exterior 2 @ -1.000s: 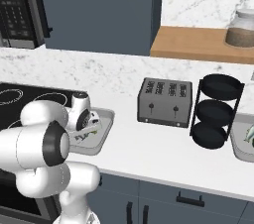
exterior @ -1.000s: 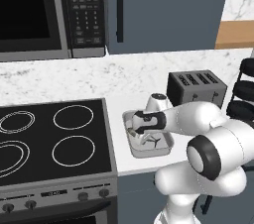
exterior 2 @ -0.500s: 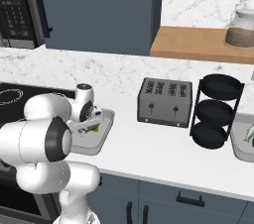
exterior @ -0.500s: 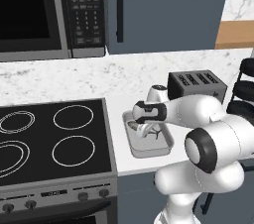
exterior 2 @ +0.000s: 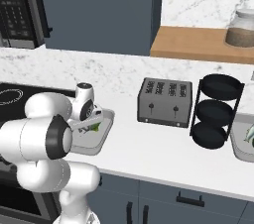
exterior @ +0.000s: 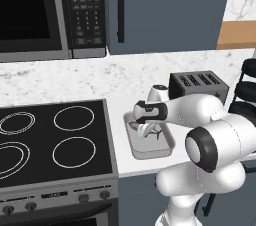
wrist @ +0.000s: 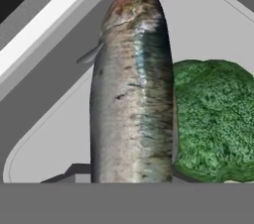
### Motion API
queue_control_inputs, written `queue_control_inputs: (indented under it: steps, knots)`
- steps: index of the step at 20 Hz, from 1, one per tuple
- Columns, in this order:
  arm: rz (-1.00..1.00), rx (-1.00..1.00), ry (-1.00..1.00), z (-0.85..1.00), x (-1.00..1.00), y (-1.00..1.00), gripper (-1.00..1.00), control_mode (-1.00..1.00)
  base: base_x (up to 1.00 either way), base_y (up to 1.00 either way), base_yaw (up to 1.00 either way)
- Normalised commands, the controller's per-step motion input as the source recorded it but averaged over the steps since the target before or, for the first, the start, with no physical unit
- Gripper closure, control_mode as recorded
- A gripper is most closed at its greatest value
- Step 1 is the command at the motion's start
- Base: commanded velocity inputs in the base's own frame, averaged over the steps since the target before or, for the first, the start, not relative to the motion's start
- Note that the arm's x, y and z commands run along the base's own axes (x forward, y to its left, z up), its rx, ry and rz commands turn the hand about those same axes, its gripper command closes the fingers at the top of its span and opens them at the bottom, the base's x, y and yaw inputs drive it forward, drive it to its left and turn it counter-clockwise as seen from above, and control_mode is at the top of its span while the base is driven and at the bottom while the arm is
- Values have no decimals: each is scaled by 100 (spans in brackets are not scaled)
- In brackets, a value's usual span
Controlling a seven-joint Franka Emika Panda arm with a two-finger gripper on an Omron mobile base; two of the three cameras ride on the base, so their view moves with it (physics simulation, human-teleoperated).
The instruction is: Place one broccoli and one fish in each tupperware on the nearby counter, to pack two identical lunches.
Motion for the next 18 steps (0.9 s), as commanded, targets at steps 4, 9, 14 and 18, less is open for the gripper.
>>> queue_control_inputs:
  steps: [4, 9, 14, 18]
  knots:
    - [0, 0, 0, 0, 0, 0, -100, -100, 0, 0, 0]
    - [0, 0, 0, 0, 0, 0, -100, -100, 0, 0, 0]
    - [0, 0, -1, 15, -10, 0, -100, -100, 0, 0, 0]
    - [0, 0, -15, 68, -62, 0, -100, -100, 0, 0, 0]
